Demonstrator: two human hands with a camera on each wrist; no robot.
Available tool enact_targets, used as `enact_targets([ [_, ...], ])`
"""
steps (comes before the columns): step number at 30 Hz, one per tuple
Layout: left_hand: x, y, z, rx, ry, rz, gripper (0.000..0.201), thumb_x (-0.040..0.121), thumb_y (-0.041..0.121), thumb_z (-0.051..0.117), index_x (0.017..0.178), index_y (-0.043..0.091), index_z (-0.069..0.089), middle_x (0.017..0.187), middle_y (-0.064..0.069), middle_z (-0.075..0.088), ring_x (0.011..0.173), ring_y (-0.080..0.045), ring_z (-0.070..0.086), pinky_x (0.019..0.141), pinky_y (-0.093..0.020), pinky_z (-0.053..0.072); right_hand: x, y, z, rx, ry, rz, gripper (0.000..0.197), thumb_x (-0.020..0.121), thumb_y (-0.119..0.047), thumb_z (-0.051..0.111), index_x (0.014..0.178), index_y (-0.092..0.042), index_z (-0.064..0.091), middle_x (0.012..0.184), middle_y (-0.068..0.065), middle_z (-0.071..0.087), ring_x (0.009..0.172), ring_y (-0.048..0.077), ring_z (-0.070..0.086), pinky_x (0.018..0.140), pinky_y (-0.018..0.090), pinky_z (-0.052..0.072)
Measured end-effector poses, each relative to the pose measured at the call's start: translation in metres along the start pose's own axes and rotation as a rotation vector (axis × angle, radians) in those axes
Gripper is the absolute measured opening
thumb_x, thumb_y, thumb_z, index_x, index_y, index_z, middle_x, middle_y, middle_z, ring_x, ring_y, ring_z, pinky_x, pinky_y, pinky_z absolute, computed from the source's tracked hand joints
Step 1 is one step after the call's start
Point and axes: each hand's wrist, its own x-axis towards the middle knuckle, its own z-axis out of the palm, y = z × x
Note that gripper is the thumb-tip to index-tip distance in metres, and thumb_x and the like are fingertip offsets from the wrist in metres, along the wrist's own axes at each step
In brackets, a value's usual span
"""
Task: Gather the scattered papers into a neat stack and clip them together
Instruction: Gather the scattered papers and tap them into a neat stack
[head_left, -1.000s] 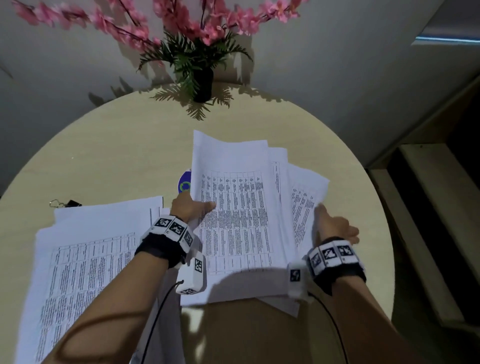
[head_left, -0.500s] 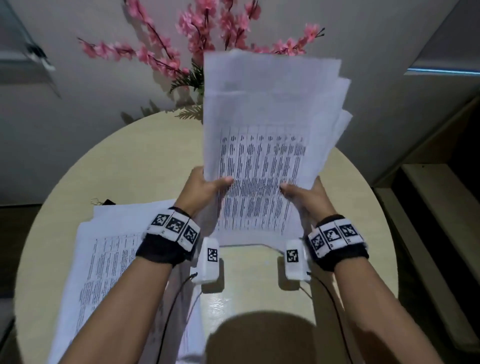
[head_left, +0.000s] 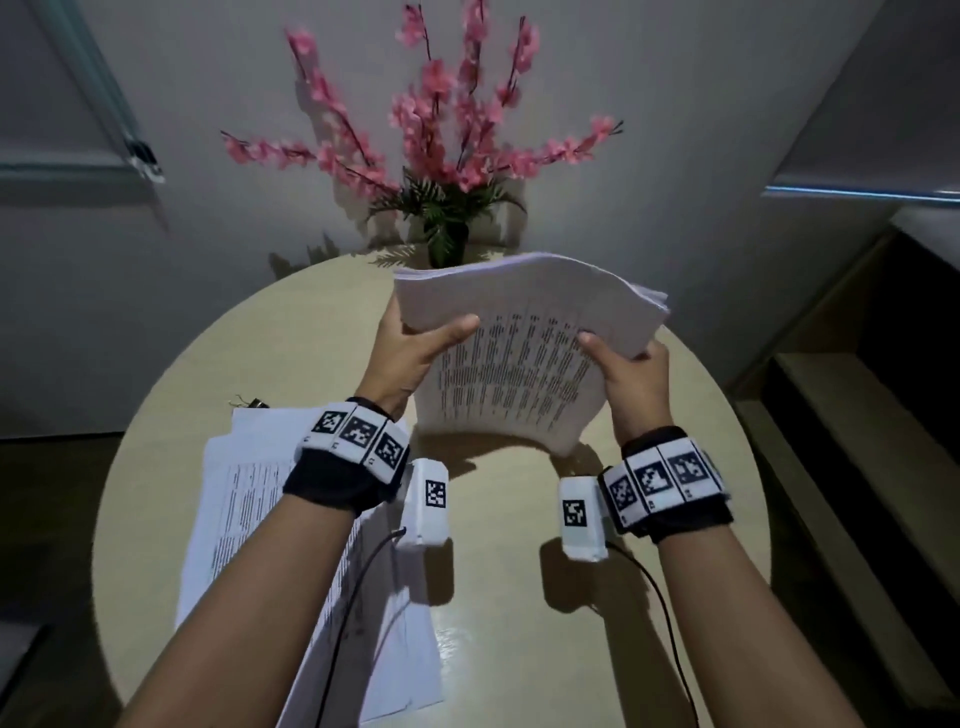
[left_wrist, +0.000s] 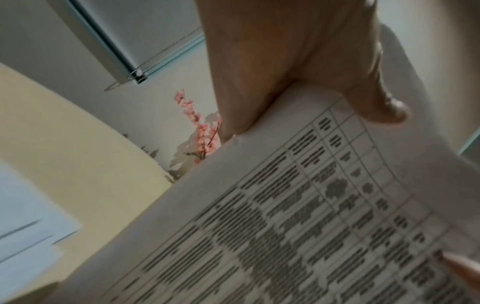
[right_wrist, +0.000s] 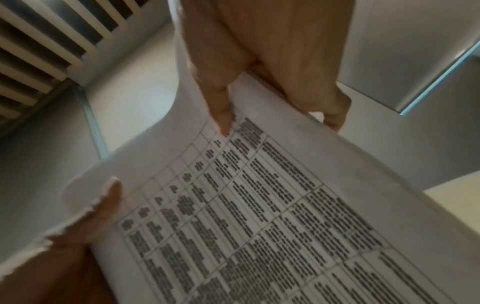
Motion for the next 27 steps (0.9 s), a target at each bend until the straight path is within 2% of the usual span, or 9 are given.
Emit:
enact_targets([
  [2,-0.007,-0.009,-0.001,0.058,-0.013,-0.082,0.052,0.072,0.007,0.075,0.120,0.002,0.055,0.109,-0.007,0.066,0.086,-0.006,0.066,0.081,-0.021,0.057,-0.003,-0.012,0.004,-0.063,0.021,-0.078,0.018,0.080,0.001,0.063,0.078,-0.016,0.060,0.075,0.003,0.062,0.069,0.015,0.060,0.072,0.034,0.052],
  [5,-0.015,-0.005,-0.006,0.132,-0.050,-0.036,0.038,0.081,-0.006,0.062,0.118,0.003,0.055,0.102,-0.006,0.063,0.079,-0.004,0.064,0.075,-0.020,0.056,-0.007,-0.038,0.009,-0.050,0.052,-0.228,0.029,0.079,0.001,0.063,0.068,-0.025,0.057,0.065,-0.005,0.064,0.065,0.008,0.059,0.066,0.030,0.052],
  [8,-0.021,0.016,-0.024,0.187,0.038,0.046,0.040,0.082,0.022,0.066,0.113,-0.003,0.061,0.103,-0.013,0.065,0.090,-0.022,0.062,0.085,-0.036,0.051,-0.009,-0.050,0.018,0.120,0.072,-0.246,0.024,0.080,0.001,0.063,0.072,-0.022,0.059,0.062,-0.014,0.066,0.059,-0.005,0.061,0.060,0.016,0.052],
  [11,-0.023,0.035,-0.053,0.247,0.181,0.124,0.058,0.076,0.044,0.062,0.098,-0.010,0.065,0.097,-0.031,0.069,0.086,-0.035,0.067,0.079,-0.051,0.053,-0.022,-0.027,0.040,0.026,0.019,-0.170,0.010,0.083,-0.007,0.063,0.082,-0.016,0.060,0.079,-0.003,0.065,0.065,-0.001,0.063,0.064,0.019,0.053],
  [15,-0.025,0.031,-0.102,0.396,0.458,0.026,0.034,0.091,0.024,0.051,0.109,-0.002,0.064,0.106,-0.023,0.068,0.090,-0.028,0.063,0.073,-0.028,0.045,-0.070,0.030,0.082,-0.191,-0.204,0.024,0.012,0.088,-0.006,0.055,0.100,-0.007,0.057,0.080,0.001,0.059,0.067,0.009,0.055,0.057,0.009,0.047],
  [17,-0.032,0.012,-0.132,0.514,0.517,-0.055,0.030,0.092,0.014,0.045,0.111,-0.002,0.062,0.105,-0.021,0.065,0.102,-0.034,0.061,0.075,-0.029,0.042,-0.098,0.062,0.101,-0.289,-0.291,0.123,0.016,0.089,-0.007,0.055,0.105,-0.006,0.058,0.086,0.000,0.060,0.073,0.011,0.057,0.056,0.009,0.046],
  [21,-0.064,-0.042,-0.185,0.715,0.483,-0.256,0.025,0.089,0.008,0.040,0.099,0.004,0.063,0.093,-0.020,0.058,0.087,-0.029,0.053,0.076,-0.036,0.042,-0.130,0.119,0.119,-0.632,-0.425,0.334,0.019,0.086,-0.024,0.058,0.075,-0.011,0.051,0.077,0.007,0.052,0.079,0.024,0.049,0.052,0.026,0.034],
  [24,-0.086,-0.074,-0.210,0.808,0.364,-0.363,0.018,0.089,0.011,0.040,0.088,0.009,0.058,0.088,-0.019,0.051,0.083,-0.028,0.048,0.072,-0.031,0.035,-0.144,0.141,0.129,-0.949,-0.463,0.418,0.028,0.083,-0.033,0.060,0.073,-0.010,0.046,0.095,0.012,0.045,0.098,0.028,0.040,0.073,0.037,0.040],
  [27,-0.104,-0.094,-0.220,0.880,0.323,-0.636,0.036,0.090,0.025,0.045,0.124,0.011,0.048,0.128,-0.021,0.044,0.117,-0.038,0.044,0.100,-0.040,0.039,-0.152,0.154,0.129,-1.014,-0.427,0.489,0.047,0.080,-0.029,0.066,0.115,-0.004,0.048,0.129,0.017,0.041,0.121,0.035,0.037,0.096,0.042,0.039],
])
